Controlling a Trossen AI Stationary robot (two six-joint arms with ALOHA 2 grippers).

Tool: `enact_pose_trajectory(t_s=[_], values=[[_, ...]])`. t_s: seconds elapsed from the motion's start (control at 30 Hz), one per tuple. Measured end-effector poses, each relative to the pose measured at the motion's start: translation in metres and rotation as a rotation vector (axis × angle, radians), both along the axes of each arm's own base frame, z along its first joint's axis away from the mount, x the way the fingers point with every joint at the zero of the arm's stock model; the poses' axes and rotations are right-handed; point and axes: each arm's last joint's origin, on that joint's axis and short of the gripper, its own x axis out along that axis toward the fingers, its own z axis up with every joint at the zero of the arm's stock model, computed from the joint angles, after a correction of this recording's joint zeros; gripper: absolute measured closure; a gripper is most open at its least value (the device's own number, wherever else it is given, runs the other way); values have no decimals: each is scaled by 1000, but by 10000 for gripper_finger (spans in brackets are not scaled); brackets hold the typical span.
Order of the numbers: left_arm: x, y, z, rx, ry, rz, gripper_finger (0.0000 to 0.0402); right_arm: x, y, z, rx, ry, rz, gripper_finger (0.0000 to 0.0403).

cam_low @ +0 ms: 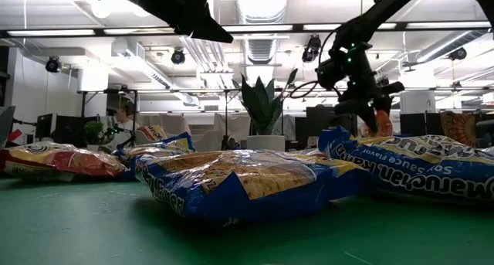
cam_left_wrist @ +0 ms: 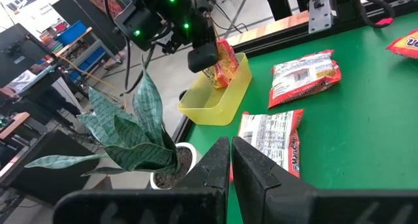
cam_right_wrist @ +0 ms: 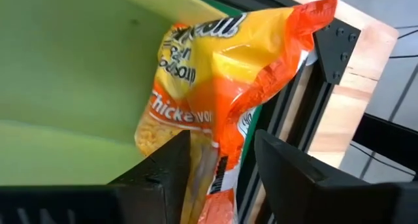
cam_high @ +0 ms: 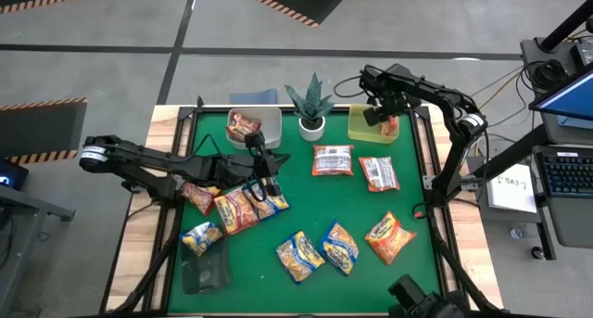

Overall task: Sort Maruchan noodles
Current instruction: Put the center orange noodle pack into the yellow bin, then put the top center orange noodle pack into the yellow bin

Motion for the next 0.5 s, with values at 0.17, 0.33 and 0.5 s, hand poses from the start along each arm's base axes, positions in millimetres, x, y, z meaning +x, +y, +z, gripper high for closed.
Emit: enact_pose_trajectory(t_s=[0.17, 0.33, 0.5], values=[[0, 0, 0, 0, 0, 0, 402, -1, 1, 0, 13, 12, 4, 229], [0, 0, 0, 0, 0, 0, 402, -2, 2, 6, 15, 15, 10, 221], [0, 0, 0, 0, 0, 0, 402, -3, 2, 19, -10, 21, 11, 218]])
